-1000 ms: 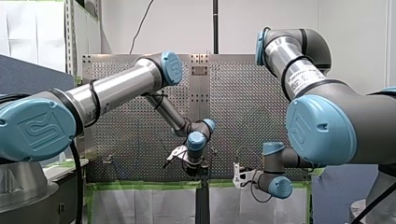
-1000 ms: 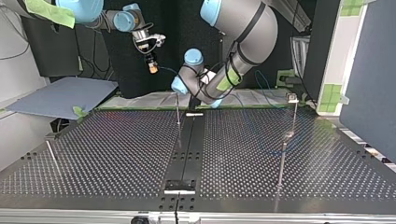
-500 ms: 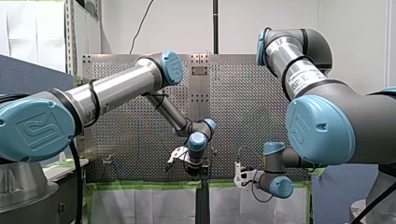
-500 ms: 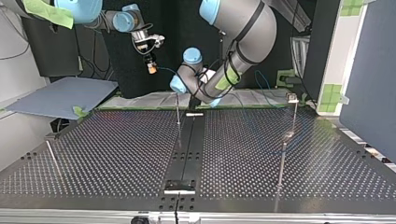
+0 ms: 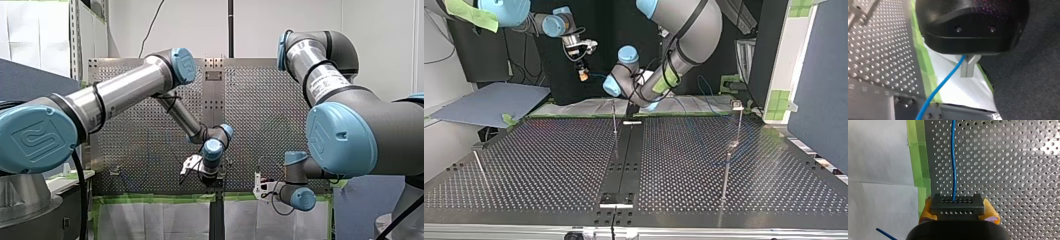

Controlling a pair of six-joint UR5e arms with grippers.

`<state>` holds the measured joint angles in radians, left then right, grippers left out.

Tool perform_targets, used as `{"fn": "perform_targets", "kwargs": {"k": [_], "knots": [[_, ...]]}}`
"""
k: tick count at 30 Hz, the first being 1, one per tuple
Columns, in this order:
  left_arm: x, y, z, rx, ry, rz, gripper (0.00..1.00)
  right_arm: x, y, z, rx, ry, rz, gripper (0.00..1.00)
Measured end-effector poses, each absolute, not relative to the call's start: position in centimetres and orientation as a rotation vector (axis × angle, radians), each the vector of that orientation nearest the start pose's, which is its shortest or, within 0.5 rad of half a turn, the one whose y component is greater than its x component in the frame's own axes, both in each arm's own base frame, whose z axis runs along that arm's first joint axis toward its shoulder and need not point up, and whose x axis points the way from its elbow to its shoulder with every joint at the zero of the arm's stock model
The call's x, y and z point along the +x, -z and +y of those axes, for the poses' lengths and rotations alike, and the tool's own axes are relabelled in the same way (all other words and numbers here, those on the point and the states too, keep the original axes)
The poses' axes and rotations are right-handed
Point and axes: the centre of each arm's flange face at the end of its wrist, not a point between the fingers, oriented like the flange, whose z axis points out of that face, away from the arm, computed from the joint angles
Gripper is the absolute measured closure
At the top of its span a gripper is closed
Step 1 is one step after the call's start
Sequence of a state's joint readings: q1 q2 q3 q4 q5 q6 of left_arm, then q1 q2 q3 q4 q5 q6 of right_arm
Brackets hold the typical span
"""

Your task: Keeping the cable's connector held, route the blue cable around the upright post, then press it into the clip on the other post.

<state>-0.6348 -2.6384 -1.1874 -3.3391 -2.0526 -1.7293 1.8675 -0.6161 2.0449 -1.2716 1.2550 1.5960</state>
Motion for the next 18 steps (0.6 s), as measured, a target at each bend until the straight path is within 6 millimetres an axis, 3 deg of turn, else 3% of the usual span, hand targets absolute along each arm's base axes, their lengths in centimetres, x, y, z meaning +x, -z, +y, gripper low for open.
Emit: {"fn": "perform_targets", "kwargs": {"k": [9, 18], "knots": [[45.3, 2.6, -46.1, 0.342, -0.176, 2.283, 1.00, 29.2, 9.3, -41.8, 1.762, -1.569, -1.021, 1.00], [44.8, 2.8, -47.8, 0.320, -0.121, 2.213, 1.00, 28.8, 9.2, -43.1, 1.745, -1.566, -1.035, 1.00]]}}
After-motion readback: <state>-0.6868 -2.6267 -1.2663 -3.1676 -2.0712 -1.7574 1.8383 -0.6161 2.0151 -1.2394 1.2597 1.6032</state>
